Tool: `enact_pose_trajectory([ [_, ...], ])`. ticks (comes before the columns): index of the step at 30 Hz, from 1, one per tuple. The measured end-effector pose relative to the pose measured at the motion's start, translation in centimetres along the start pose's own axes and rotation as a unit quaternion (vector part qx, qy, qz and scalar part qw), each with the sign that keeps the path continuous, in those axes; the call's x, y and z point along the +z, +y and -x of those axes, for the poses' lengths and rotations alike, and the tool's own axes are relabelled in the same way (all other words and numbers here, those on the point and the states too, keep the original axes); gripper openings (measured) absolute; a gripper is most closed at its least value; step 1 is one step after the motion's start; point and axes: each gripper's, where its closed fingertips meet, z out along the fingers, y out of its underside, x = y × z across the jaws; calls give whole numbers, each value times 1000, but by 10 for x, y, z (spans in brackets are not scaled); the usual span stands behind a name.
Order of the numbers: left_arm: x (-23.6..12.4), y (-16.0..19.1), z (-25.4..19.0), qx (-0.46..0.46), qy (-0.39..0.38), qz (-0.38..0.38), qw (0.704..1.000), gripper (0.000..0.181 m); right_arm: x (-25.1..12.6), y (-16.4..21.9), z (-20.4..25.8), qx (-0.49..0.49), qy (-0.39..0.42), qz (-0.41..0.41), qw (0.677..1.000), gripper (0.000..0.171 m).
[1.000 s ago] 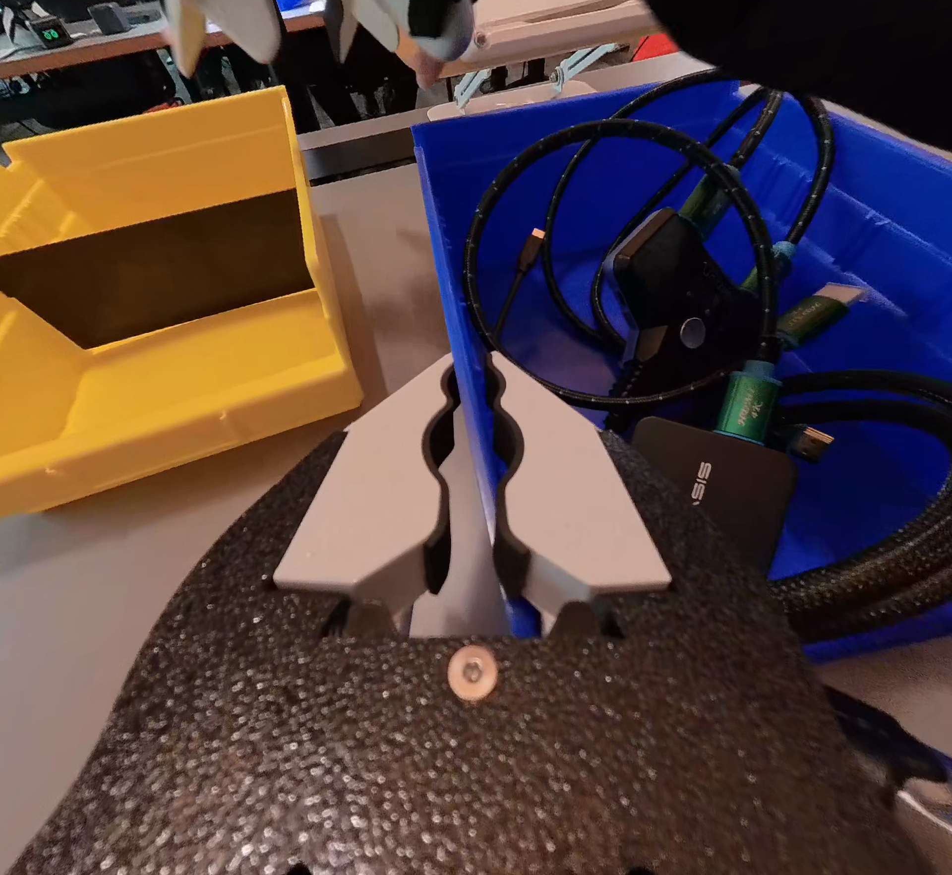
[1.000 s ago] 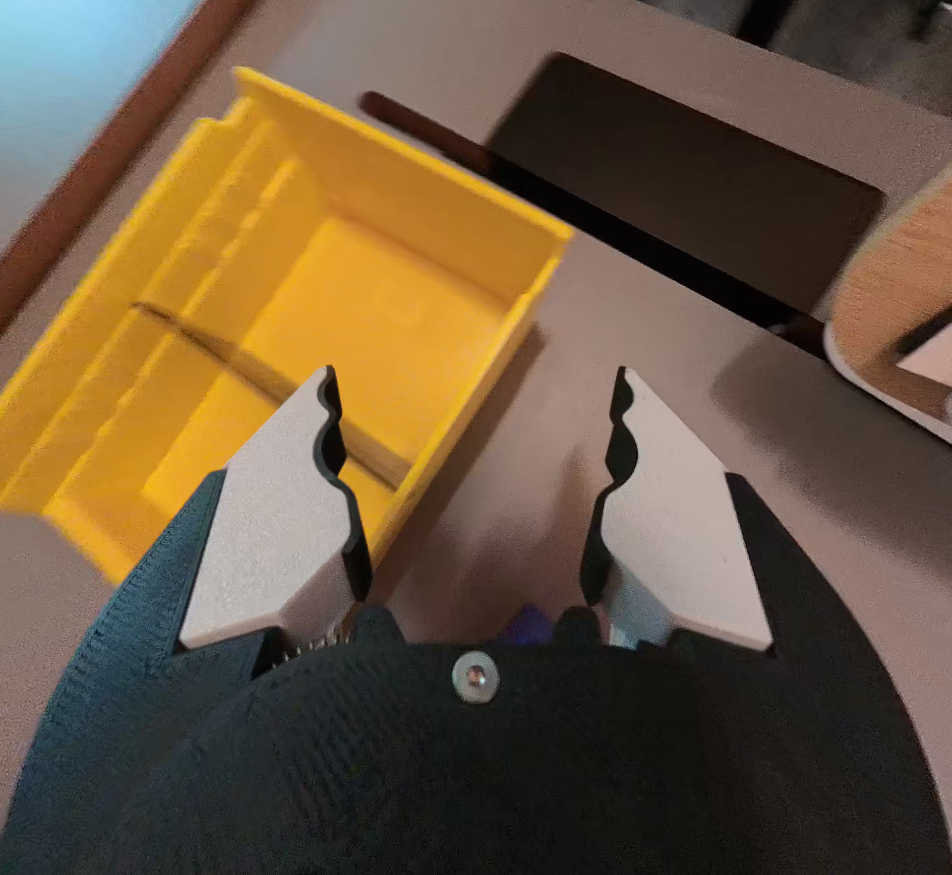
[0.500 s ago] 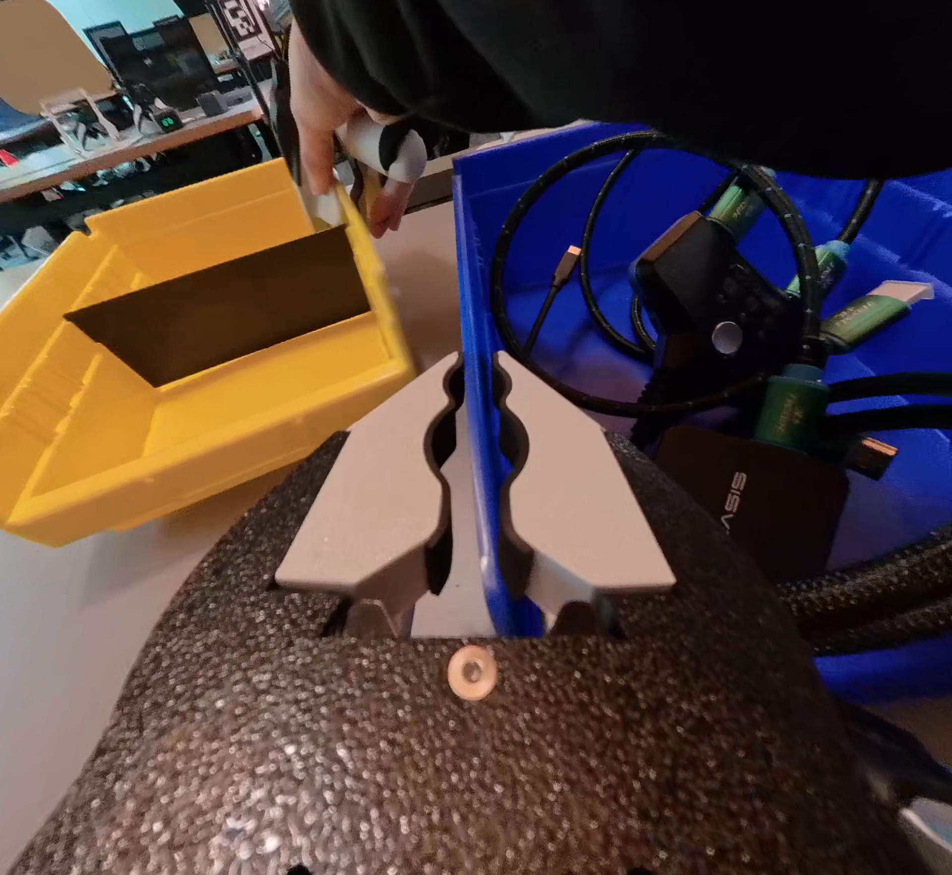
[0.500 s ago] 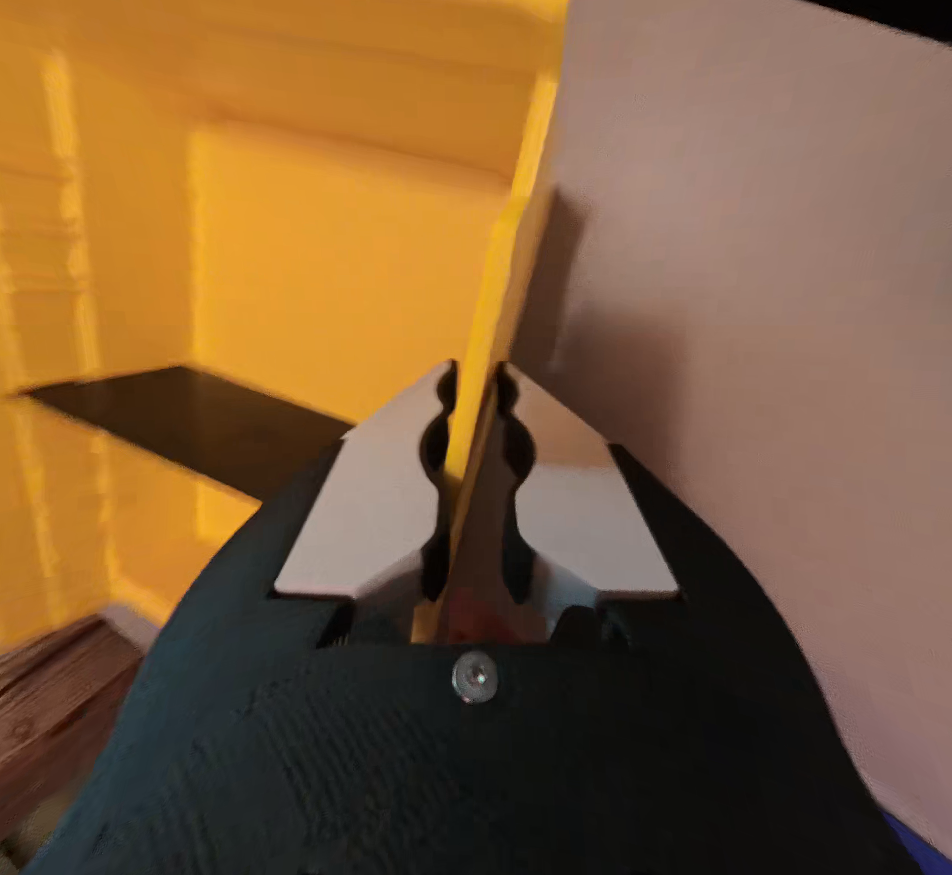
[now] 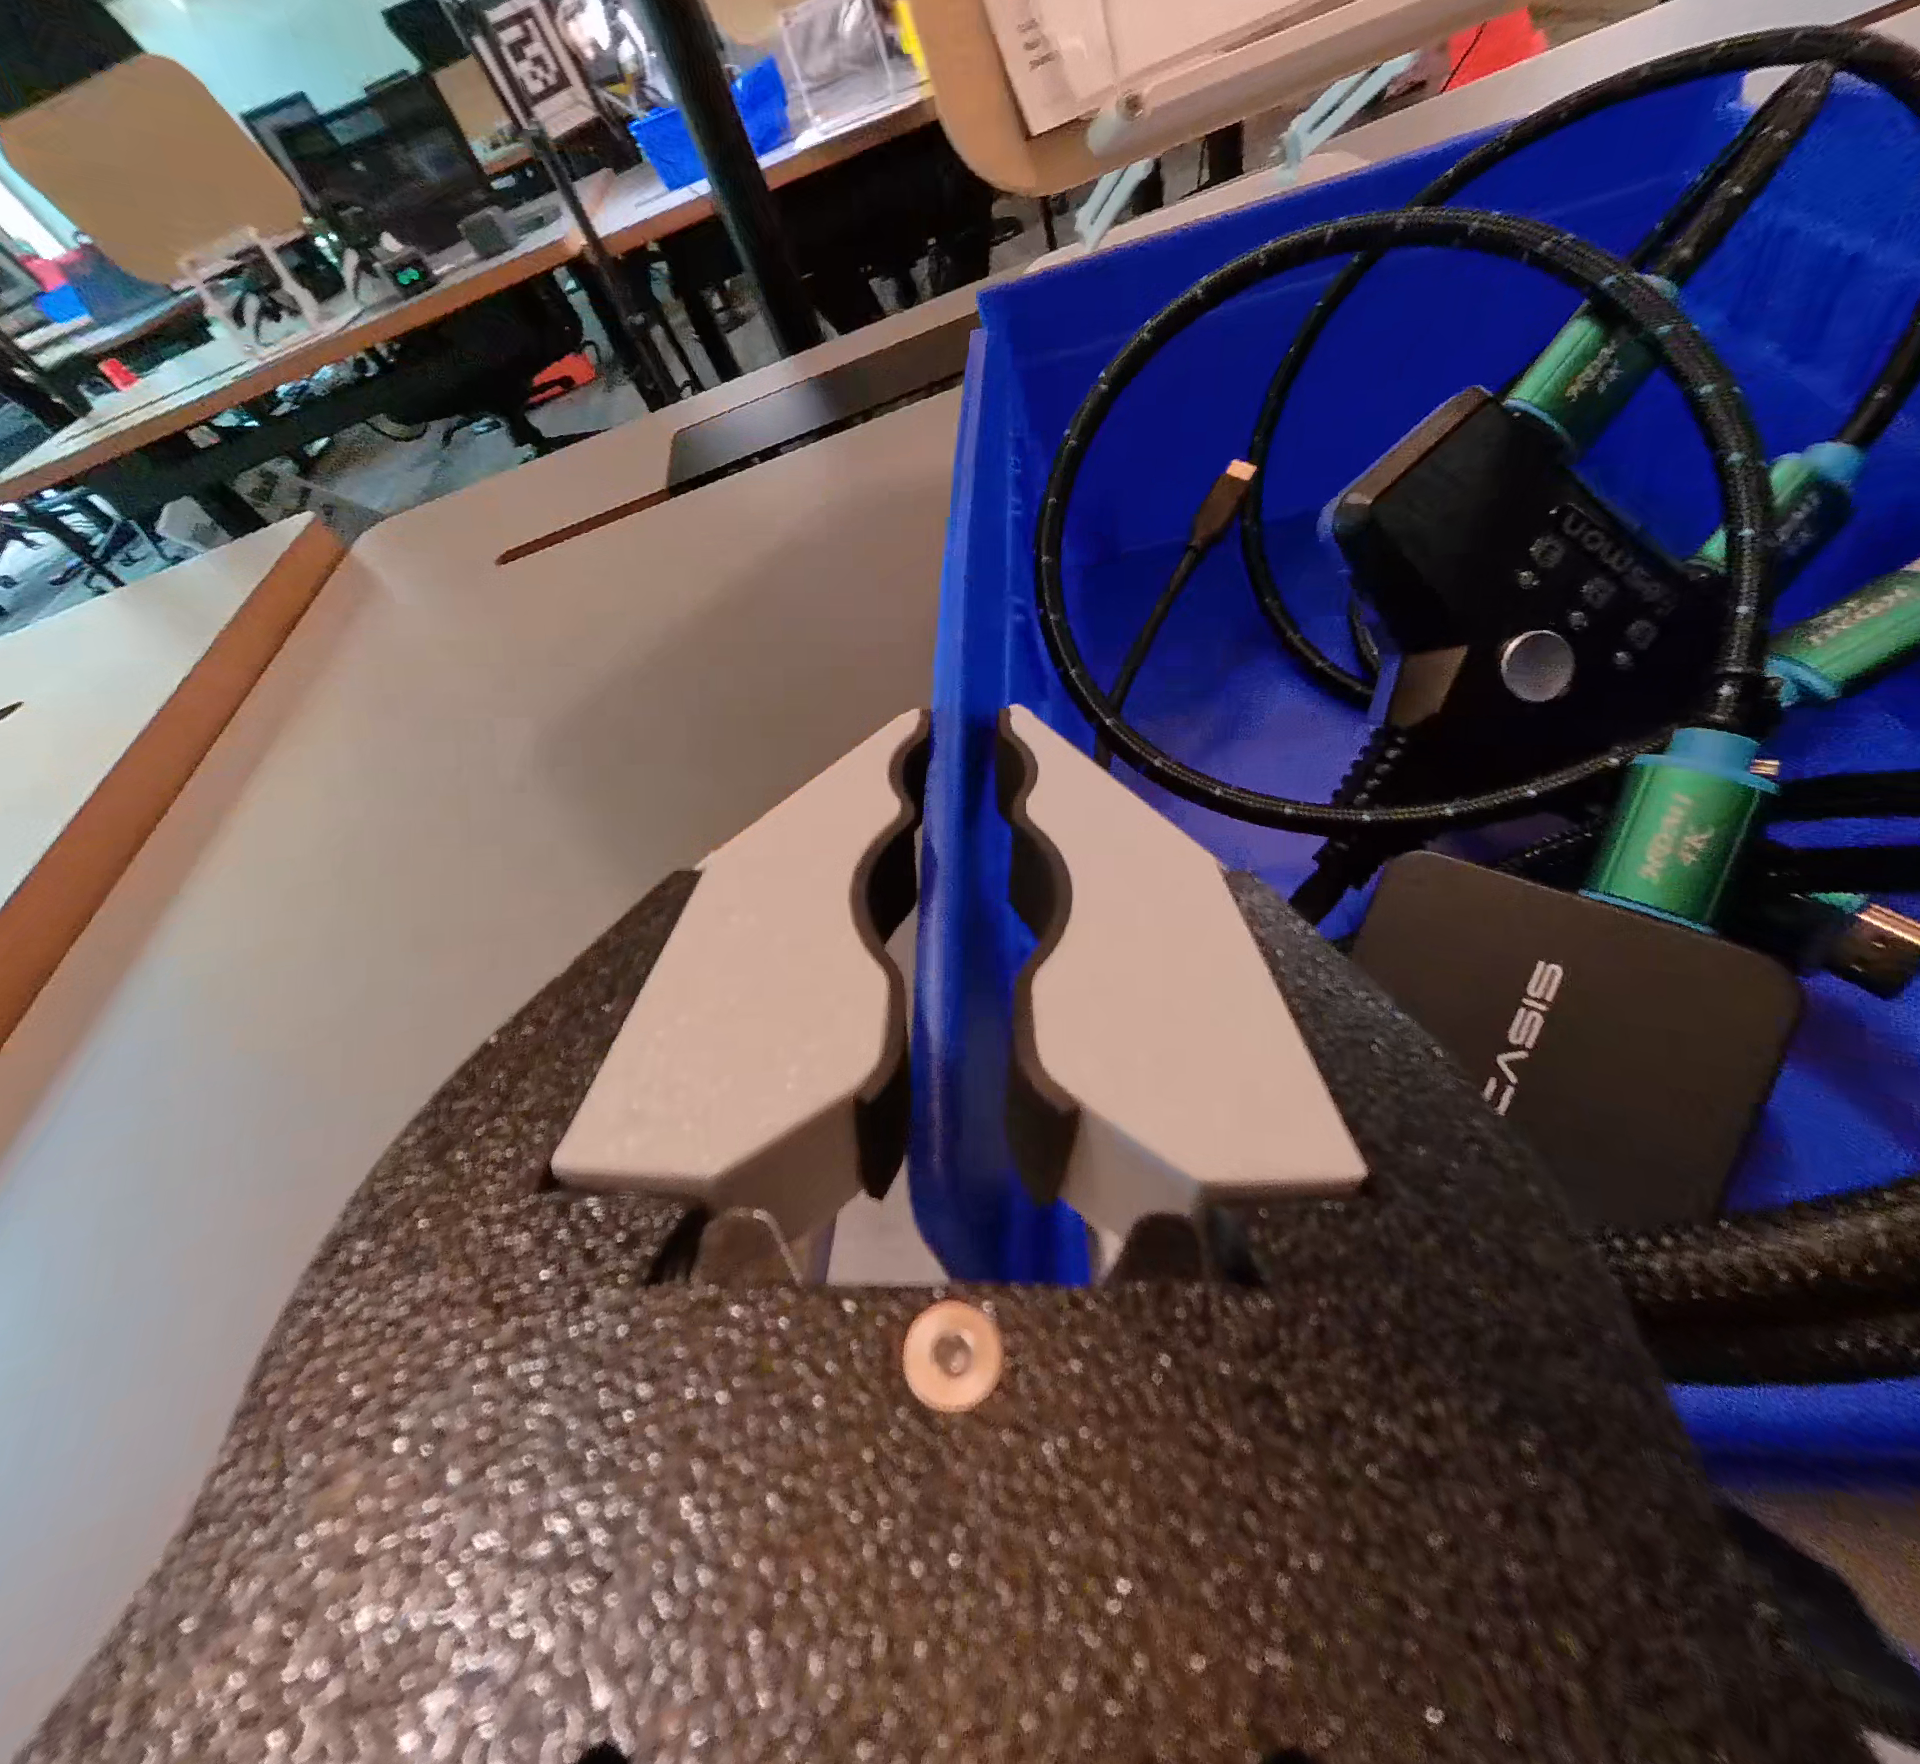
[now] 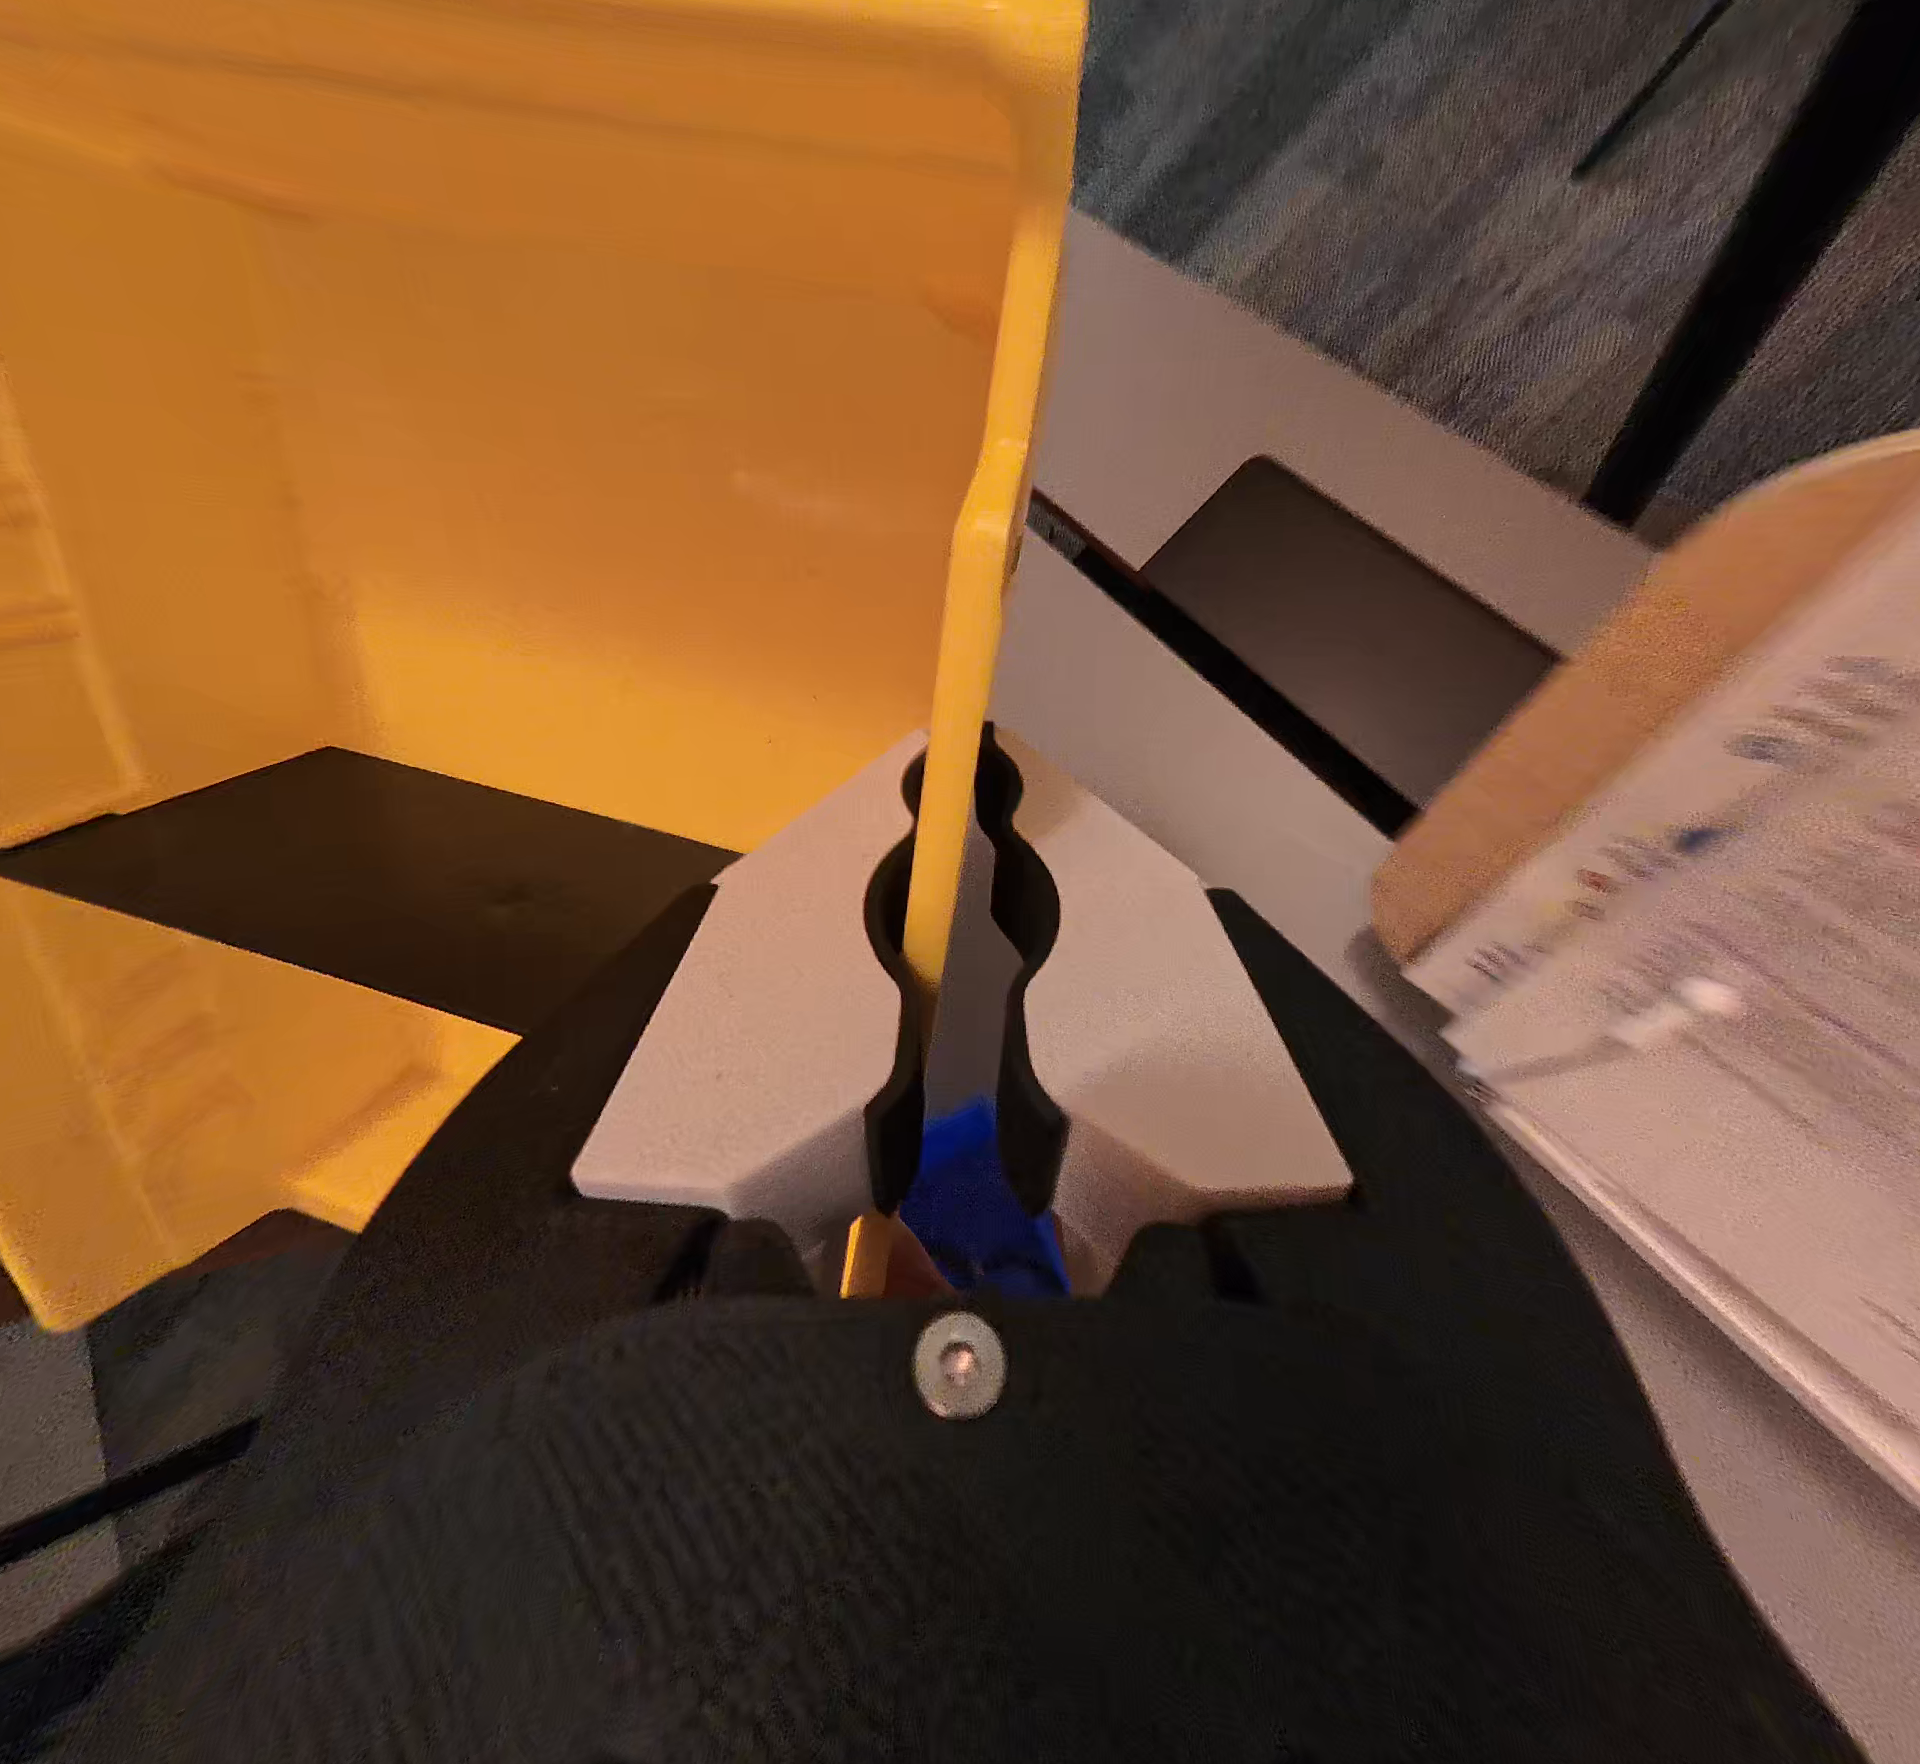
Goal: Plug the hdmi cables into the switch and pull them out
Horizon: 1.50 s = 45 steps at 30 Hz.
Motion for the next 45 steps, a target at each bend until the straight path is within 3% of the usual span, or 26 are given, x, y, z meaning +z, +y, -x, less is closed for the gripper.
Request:
enact_pose_trajectory([
  [3,0,9,27,-3,-18,7,1000,10,-83,-4,-30,-18,4,-13,1000,2],
  [7,1,22,71,-24,-50,15,998,9,-174,45,-112,-8,89,26,996,3],
  [11,11,33,116,-50,-71,29,996,9,-240,135,-215,60,189,80,977,4],
  [15,26,39,149,-78,-80,32,993,8,-279,245,-297,157,215,127,956,5],
  [20,43,44,179,-66,-97,39,992,9,-312,357,-362,267,191,139,934,6],
  [24,55,48,202,-61,-114,42,991,9,-328,402,-392,302,177,117,929,6],
  [28,73,51,224,-97,-114,35,988,7,-329,427,-421,294,202,111,928,9],
  [33,95,50,237,-139,-114,36,983,4,-314,467,-449,259,241,197,914,5],
  [35,100,49,239,-144,-123,42,981,4,-311,461,-453,263,228,173,921,4],
  [42,104,49,239,-139,-132,54,980,4,-313,458,-461,192,268,207,921,7],
  [45,102,50,237,-131,-113,92,981,5,-330,447,-471,129,340,211,907,63],
])
